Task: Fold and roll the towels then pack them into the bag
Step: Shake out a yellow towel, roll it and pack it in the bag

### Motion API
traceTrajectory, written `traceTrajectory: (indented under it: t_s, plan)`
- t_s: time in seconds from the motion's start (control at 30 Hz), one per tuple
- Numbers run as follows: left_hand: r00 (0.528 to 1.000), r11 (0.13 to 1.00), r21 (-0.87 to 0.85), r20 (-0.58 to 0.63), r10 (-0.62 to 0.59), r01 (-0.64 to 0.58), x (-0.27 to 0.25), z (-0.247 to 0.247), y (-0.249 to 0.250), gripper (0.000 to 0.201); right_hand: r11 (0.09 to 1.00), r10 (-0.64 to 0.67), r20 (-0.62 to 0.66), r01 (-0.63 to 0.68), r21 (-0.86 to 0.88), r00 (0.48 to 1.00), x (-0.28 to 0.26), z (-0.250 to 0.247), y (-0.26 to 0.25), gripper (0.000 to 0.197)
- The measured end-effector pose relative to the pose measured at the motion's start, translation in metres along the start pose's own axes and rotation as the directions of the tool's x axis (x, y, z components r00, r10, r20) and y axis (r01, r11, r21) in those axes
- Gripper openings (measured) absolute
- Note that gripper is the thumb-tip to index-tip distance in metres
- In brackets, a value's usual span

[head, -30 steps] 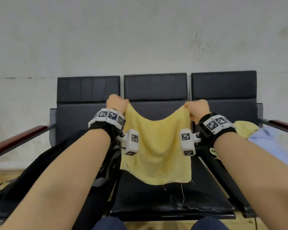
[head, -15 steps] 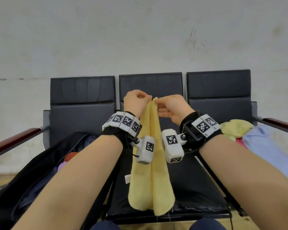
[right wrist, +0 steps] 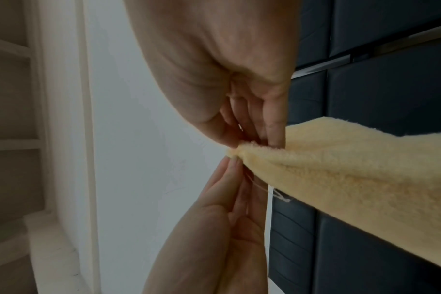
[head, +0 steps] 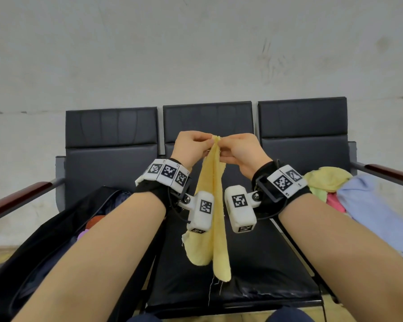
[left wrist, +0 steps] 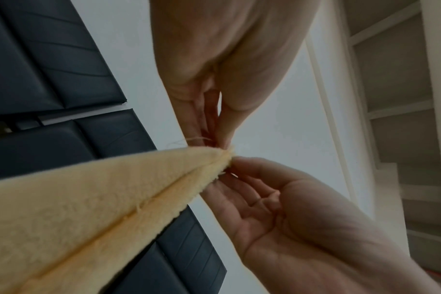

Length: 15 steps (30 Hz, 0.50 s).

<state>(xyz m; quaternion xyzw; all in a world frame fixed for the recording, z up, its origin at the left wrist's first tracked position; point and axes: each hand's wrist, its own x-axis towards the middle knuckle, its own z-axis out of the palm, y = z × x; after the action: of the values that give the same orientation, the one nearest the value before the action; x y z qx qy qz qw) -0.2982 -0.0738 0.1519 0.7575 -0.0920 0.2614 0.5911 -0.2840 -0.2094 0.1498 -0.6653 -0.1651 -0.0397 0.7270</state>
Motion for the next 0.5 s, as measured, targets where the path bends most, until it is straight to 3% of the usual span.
traceTrajectory:
  t_s: [0.2, 0.4, 0.5]
  plan:
    - [0.997, 0.98, 0.192, 0.069, 0.028, -0.041, 0.004, 0.001, -0.005, 0.037, 0.999, 0.038, 0.256, -0.046, 0.027, 0.966, -0.007, -0.006, -0.002, 0.054]
    - [0.995, 0.968, 0.233, 0.052, 0.082, -0.092, 0.004, 0.006, -0.016, 0.034, 0.997, 0.073, 0.305, -0.062, -0.045, 0.95, -0.007, -0.013, -0.002, 0.054]
    - [0.996, 0.98, 0.185, 0.066, 0.057, -0.069, 0.007, 0.002, -0.02, 0.023, 0.992, 0.075, 0.277, -0.043, -0.12, 0.958, -0.003, -0.018, 0.002, 0.042]
